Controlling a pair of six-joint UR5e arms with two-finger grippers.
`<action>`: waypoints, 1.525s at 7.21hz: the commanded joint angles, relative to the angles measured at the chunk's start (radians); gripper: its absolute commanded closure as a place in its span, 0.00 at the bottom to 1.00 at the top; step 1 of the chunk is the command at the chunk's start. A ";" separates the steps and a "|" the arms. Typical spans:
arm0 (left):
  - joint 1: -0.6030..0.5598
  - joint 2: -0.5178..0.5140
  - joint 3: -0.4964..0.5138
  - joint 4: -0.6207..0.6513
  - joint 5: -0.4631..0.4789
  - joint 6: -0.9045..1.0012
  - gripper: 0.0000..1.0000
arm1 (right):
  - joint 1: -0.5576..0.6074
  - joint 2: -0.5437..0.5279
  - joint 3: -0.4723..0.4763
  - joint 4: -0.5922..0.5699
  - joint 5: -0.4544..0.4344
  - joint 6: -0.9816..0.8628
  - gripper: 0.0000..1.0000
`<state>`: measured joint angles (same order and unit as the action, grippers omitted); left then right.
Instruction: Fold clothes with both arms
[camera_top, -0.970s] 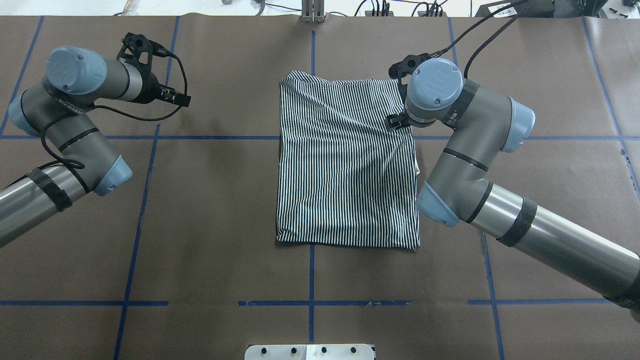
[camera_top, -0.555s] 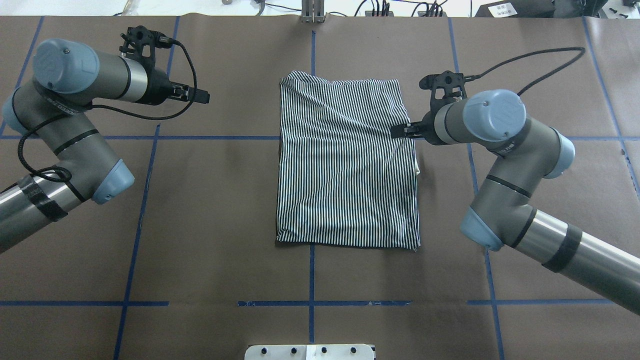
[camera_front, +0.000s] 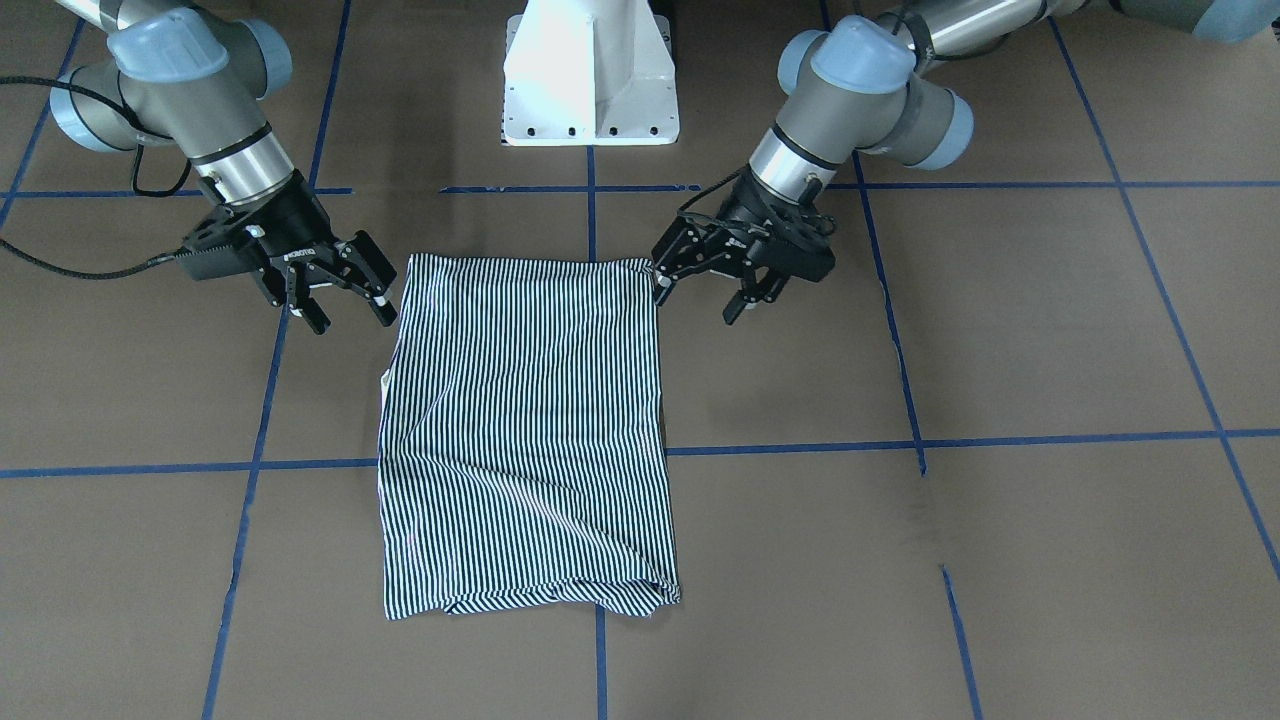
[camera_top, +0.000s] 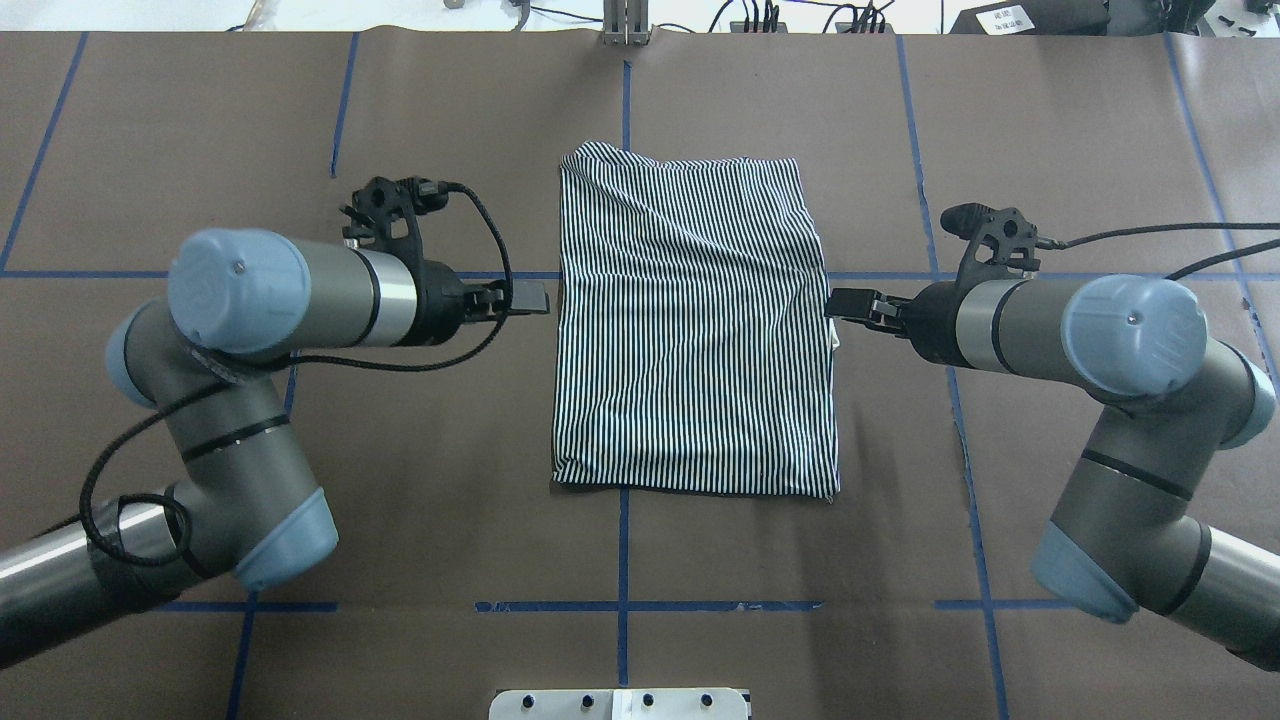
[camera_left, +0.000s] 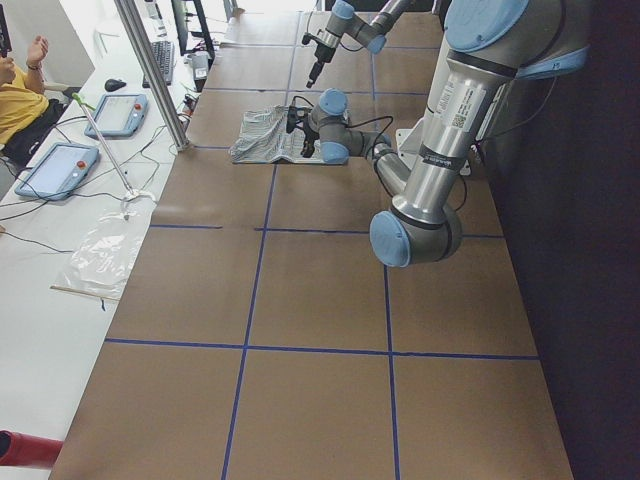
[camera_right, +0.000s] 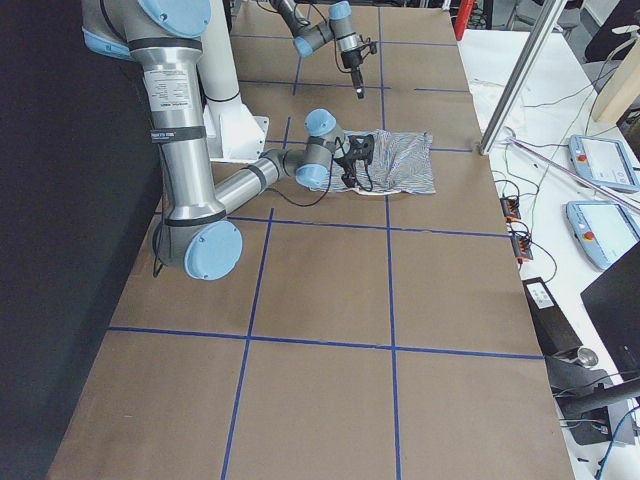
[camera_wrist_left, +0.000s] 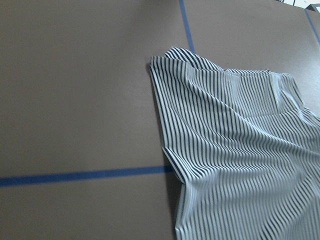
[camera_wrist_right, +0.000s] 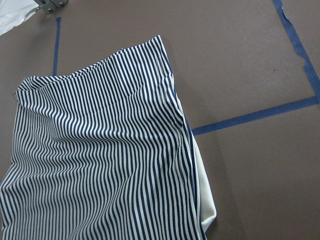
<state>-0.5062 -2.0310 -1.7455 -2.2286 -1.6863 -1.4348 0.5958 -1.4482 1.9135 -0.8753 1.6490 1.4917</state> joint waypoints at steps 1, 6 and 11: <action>0.138 -0.021 0.007 0.097 0.117 -0.156 0.29 | -0.024 -0.026 0.044 0.001 -0.028 0.065 0.00; 0.158 -0.031 0.029 0.165 0.114 -0.156 0.36 | -0.024 -0.020 0.044 0.001 -0.026 0.065 0.00; 0.184 -0.034 0.041 0.165 0.115 -0.159 0.36 | -0.025 -0.018 0.041 0.001 -0.028 0.065 0.00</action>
<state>-0.3241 -2.0644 -1.7077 -2.0632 -1.5721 -1.5925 0.5707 -1.4670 1.9546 -0.8744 1.6223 1.5570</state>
